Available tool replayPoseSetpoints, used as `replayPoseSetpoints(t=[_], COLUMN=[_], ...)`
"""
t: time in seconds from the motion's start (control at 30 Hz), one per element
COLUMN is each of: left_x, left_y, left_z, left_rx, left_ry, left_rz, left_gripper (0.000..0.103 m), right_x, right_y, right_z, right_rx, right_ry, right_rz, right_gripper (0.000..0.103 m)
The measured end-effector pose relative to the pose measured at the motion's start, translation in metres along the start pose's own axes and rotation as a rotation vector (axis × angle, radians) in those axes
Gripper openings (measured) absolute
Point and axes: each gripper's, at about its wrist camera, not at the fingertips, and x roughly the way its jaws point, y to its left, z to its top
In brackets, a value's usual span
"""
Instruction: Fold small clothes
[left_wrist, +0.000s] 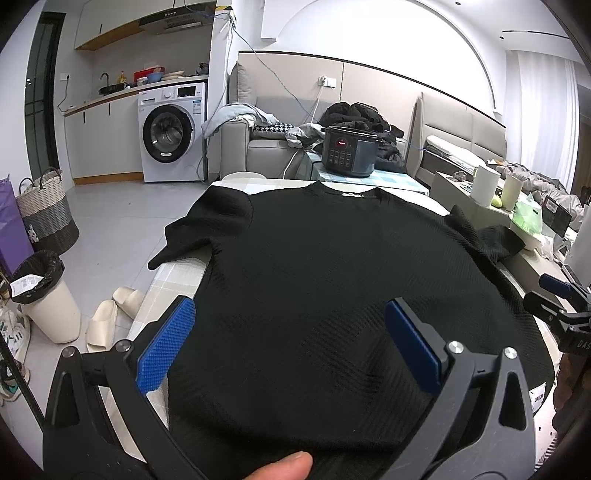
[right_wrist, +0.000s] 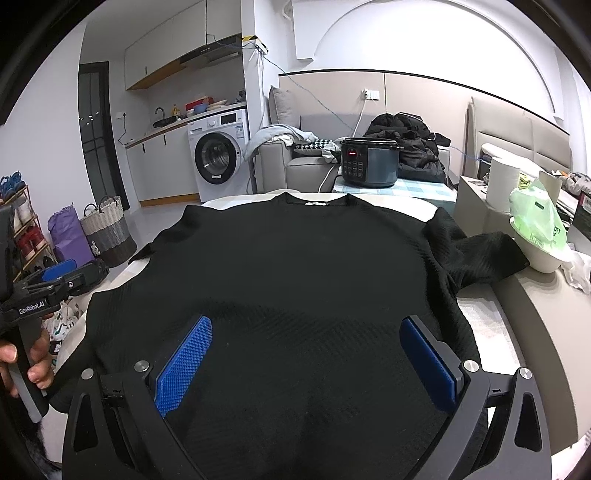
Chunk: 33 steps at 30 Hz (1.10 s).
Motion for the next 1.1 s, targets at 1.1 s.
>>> replayPoseSetpoints(t=[1.1], left_x=[0.009], left_y=[-0.007], left_z=[-0.006], left_rx=[0.035], left_ry=[0.060], left_rz=[-0.001], left_gripper=[0.102], right_x=[0.006], right_y=[-0.010], right_z=[-0.009], right_rx=[0.021], right_ry=[0.024], right_rz=[-0.016], right_gripper=[0.103])
